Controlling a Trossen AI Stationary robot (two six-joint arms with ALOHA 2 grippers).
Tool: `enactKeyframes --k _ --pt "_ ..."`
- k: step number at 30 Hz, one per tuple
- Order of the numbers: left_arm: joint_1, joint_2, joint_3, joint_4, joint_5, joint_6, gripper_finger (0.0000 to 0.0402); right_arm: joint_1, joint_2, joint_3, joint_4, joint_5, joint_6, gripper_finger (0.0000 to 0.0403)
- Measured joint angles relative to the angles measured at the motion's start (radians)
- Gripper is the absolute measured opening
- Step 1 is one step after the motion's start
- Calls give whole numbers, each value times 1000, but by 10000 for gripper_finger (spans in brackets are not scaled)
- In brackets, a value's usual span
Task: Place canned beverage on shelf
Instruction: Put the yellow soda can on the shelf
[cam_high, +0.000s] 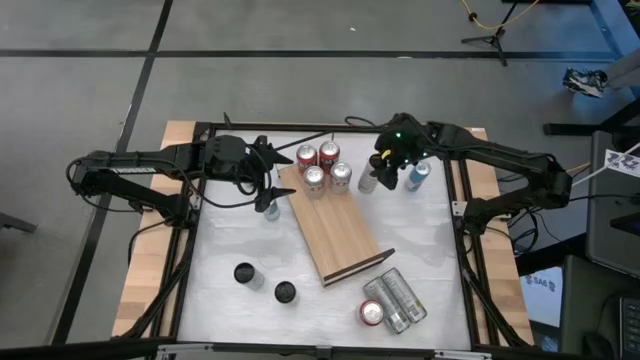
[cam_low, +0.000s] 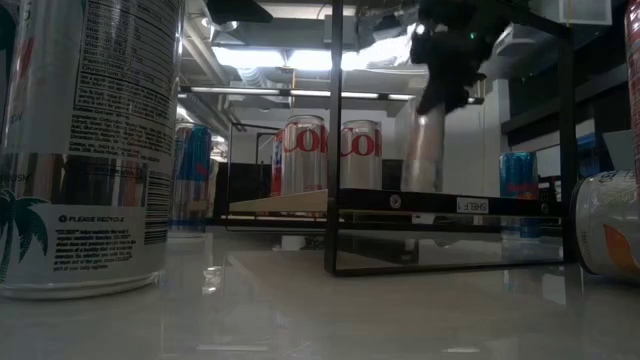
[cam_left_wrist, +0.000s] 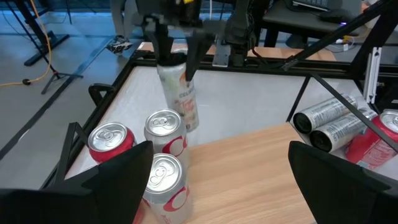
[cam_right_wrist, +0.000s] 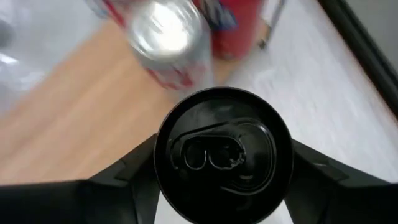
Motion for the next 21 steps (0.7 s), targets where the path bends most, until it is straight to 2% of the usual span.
enactKeyframes --k 8,21 --pt "0 0 0 0 -4 0 366 26 0 123 -69 -79 -65 250" --pt "0 0 0 1 -4 0 366 235 32 145 -77 -60 -83 253"
